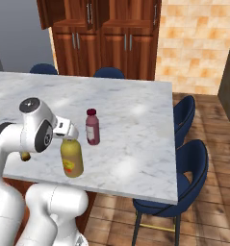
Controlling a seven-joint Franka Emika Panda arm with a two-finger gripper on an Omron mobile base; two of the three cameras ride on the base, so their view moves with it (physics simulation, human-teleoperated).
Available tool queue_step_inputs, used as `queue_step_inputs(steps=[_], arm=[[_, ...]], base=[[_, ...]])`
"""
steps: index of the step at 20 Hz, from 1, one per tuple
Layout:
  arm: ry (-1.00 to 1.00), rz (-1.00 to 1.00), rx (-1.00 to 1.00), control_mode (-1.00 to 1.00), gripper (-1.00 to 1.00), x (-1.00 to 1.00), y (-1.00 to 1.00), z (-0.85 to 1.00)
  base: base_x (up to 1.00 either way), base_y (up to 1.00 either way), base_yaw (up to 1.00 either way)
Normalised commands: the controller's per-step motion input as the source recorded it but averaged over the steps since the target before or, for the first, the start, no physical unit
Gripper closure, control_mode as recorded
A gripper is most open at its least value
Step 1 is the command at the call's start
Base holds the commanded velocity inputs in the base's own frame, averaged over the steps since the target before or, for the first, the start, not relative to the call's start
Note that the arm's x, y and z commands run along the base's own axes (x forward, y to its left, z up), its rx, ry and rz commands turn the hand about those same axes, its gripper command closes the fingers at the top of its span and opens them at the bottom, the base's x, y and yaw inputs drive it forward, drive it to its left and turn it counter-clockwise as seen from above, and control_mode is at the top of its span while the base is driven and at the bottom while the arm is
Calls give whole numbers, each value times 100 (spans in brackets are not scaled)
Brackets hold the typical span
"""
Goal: Sort all alcoholic drinks to one cabinet, and non-alcoholic drinks to the other.
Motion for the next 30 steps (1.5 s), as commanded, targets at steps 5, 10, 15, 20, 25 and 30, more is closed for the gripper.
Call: queue_step_inputs(steps=[5, 10, 15, 20, 25, 30], arm=[[0, 0, 0, -100, -100, 33, 0, -10], [0, 0, 0, -100, -100, 25, -2, -29], [-4, 0, 0, -100, -100, 21, -5, -22], [-8, 0, 0, -100, -100, 18, -5, -1], [-6, 0, 0, -100, -100, 27, 0, 0], [-4, 0, 0, -100, -100, 18, -1, 0]], base=[[0, 0, 0], [0, 0, 0], [0, 0, 0], [0, 0, 0], [0, 0, 0], [0, 0, 0]])
